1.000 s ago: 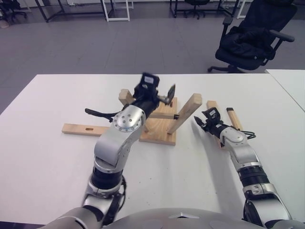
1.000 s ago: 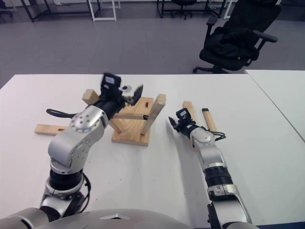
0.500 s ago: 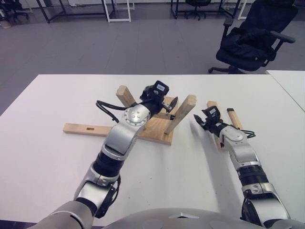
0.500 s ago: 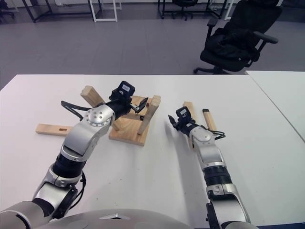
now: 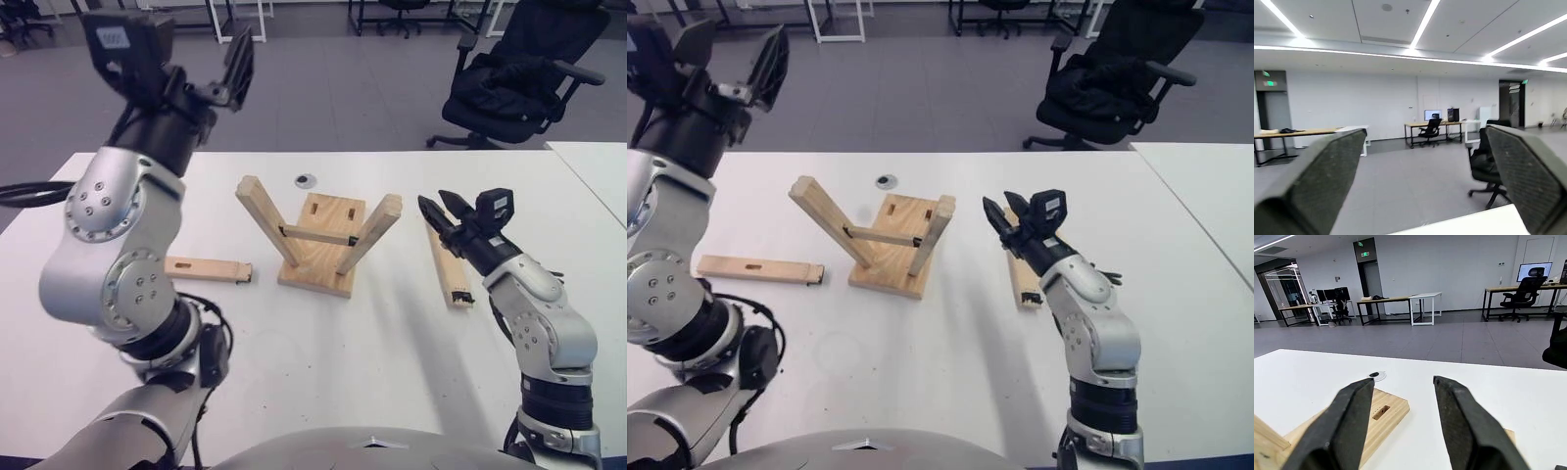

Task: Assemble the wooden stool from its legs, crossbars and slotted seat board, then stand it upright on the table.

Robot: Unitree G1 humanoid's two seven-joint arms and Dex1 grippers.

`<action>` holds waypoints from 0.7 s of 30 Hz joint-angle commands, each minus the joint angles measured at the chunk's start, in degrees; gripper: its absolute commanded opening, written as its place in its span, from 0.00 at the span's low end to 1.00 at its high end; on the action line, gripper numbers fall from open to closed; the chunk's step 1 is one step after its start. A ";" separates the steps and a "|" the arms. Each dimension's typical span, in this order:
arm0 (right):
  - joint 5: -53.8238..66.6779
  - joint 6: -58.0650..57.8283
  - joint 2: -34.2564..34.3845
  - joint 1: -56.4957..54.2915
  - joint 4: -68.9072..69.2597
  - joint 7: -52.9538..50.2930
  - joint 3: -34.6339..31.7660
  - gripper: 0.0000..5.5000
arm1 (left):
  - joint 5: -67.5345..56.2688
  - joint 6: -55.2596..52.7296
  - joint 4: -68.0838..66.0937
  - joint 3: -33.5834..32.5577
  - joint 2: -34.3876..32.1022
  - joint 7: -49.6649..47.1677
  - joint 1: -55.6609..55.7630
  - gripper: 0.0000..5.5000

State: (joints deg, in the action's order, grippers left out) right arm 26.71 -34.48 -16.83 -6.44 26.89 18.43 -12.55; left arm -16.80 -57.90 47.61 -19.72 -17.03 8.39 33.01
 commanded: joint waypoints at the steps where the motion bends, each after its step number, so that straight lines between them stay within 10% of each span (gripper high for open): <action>1: 3.43 -7.73 0.61 4.29 13.58 -6.71 -2.37 0.41 | 7.25 11.93 -5.92 -0.09 -4.59 1.56 -16.33 0.82; 21: 1.96 -32.89 -2.21 -9.90 19.86 -21.33 5.65 0.41 | 14.98 11.69 -4.63 28.25 9.69 -6.80 -22.56 0.82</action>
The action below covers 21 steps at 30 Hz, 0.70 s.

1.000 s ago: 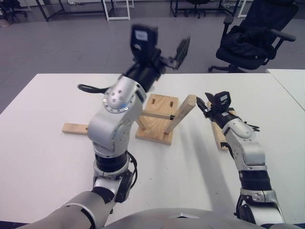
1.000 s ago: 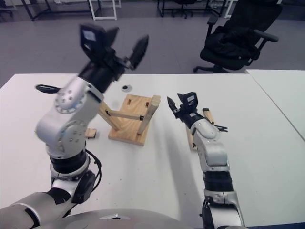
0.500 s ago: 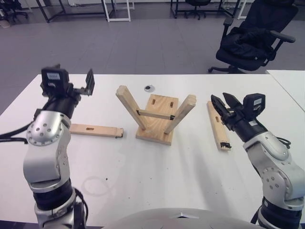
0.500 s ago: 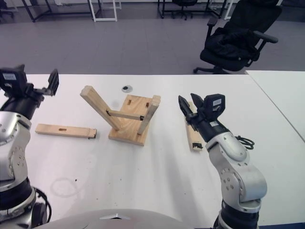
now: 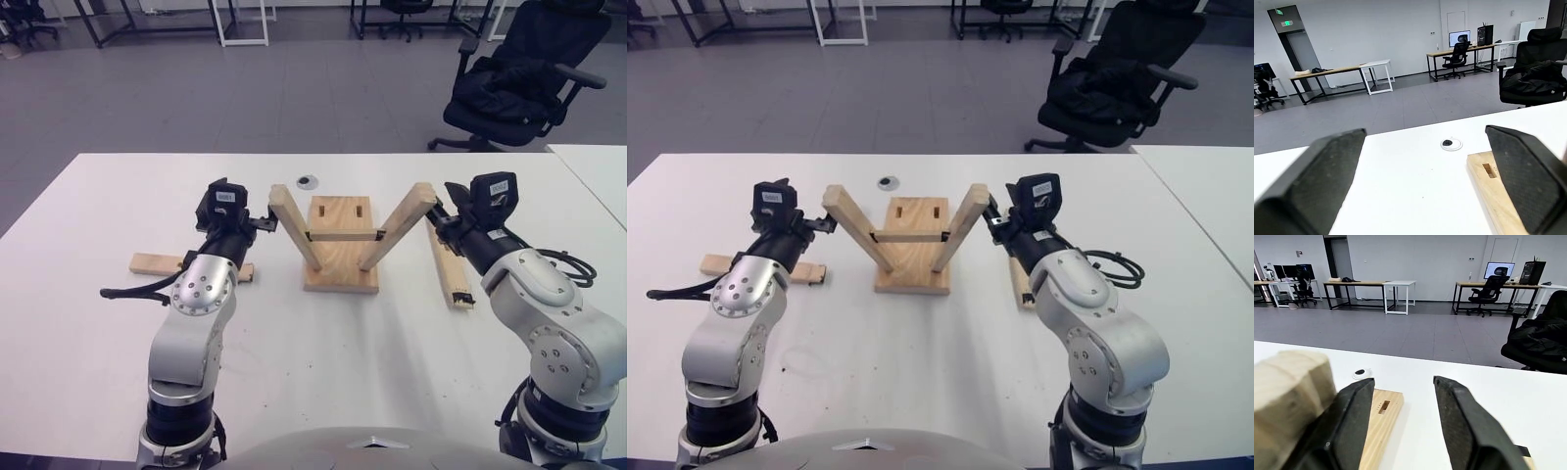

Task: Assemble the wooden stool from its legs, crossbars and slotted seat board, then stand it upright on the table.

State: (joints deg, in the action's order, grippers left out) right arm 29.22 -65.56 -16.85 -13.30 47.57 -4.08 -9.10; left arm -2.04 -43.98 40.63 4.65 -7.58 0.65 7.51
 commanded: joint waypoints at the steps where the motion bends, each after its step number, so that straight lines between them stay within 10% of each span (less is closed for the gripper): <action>1: -1.16 -1.86 -3.01 -3.54 -0.64 1.59 3.00 0.41 | 1.03 -2.87 2.62 4.72 -0.38 0.98 3.35 0.82; 21: -9.80 -1.40 -12.01 -14.08 1.91 11.08 21.09 0.41 | 10.90 -6.26 -1.48 18.25 -1.83 6.57 16.20 0.82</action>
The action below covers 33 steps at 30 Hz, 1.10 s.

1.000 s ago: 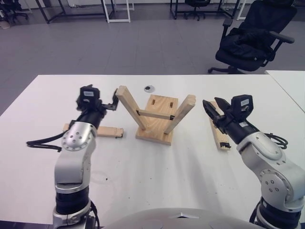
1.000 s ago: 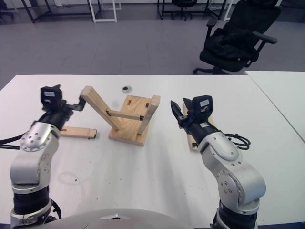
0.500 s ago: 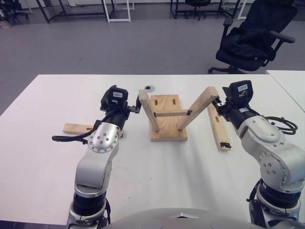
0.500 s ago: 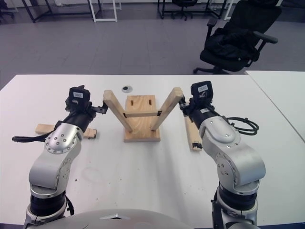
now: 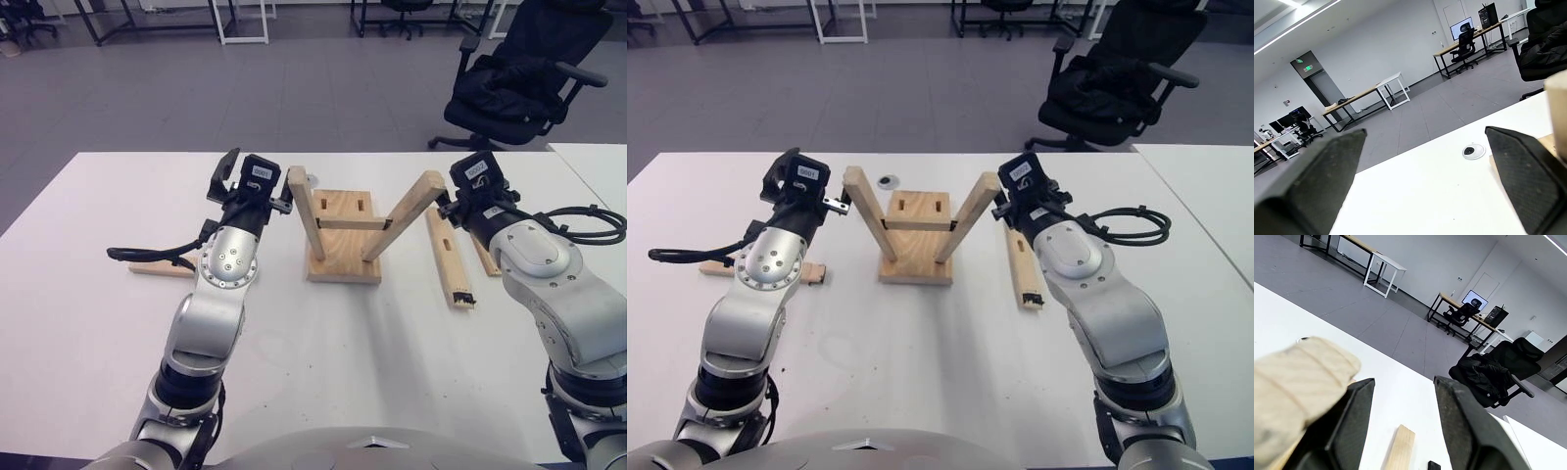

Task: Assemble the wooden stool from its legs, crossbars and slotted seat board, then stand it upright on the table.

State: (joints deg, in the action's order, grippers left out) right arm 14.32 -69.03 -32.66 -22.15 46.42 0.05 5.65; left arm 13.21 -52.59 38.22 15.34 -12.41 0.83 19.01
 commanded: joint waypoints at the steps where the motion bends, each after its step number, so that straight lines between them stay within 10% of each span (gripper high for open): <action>1: 4.85 2.15 4.24 -5.79 3.06 7.27 6.49 0.41 | -4.33 2.61 0.66 7.84 3.40 6.63 4.77 0.82; 15: 5.37 2.95 4.88 0.55 -1.87 12.68 0.96 0.41 | -2.68 3.67 0.18 8.22 2.93 7.09 6.46 0.82; 23: 1.11 38.68 -4.78 12.98 -16.54 31.74 -9.94 0.41 | -6.68 9.21 0.00 -11.29 -11.86 17.03 -8.06 0.82; 28: -12.50 58.55 -4.75 5.45 -43.69 32.89 -0.67 0.41 | -8.91 22.01 -12.18 -19.31 -16.80 20.25 -17.43 0.82; 33: -2.20 64.34 -3.68 9.56 -30.02 48.94 6.57 0.41 | -18.49 24.27 -7.63 -25.19 -16.17 26.36 -23.25 0.82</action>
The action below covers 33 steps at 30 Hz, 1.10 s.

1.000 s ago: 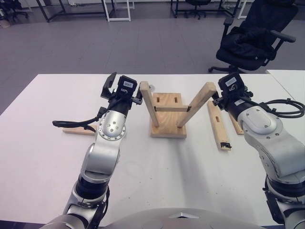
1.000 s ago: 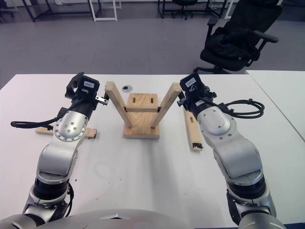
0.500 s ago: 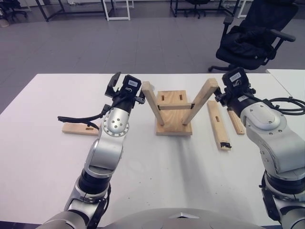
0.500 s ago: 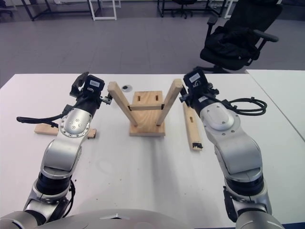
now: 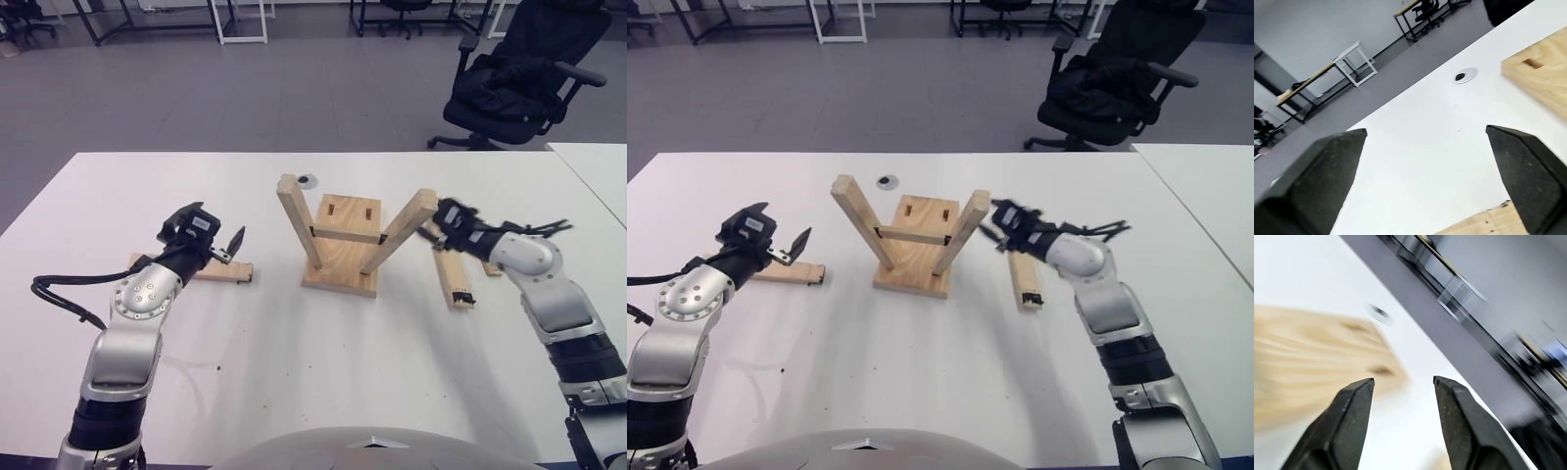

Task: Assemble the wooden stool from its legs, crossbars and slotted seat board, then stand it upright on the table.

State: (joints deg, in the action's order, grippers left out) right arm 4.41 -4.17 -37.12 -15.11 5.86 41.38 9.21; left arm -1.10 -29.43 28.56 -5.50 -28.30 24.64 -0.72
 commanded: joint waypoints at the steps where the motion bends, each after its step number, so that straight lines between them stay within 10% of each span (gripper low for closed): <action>1: 9.74 -2.04 1.69 2.73 13.41 8.30 3.73 0.41 | -4.85 1.34 1.98 -5.42 -0.37 2.60 -4.18 0.82; 5: 17.01 -10.86 2.37 2.30 21.92 9.77 5.30 0.41 | -4.59 5.52 3.14 0.35 -3.45 8.18 -10.45 0.82; 13: -16.09 4.29 2.83 -14.12 -29.22 -8.02 11.93 0.41 | 5.60 8.93 -3.78 11.21 -11.13 12.37 -10.73 0.82; 20: -15.94 16.96 -1.97 -7.27 -24.79 7.45 16.90 0.41 | 11.36 11.63 -11.09 19.25 -4.75 7.67 -2.50 0.82; 28: -0.13 0.06 -17.50 -0.15 2.54 21.24 1.43 0.41 | 11.11 14.92 -19.52 10.63 -3.46 1.78 1.53 0.82; 33: -7.63 3.73 -5.56 -10.16 -15.66 8.73 3.55 0.41 | 8.23 13.32 -8.85 6.09 -6.90 5.59 -6.15 0.82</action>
State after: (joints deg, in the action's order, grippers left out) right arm 1.69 -3.26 -47.78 -20.25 -0.97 55.30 9.86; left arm 8.82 -14.59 14.35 1.59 -33.58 27.87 -4.23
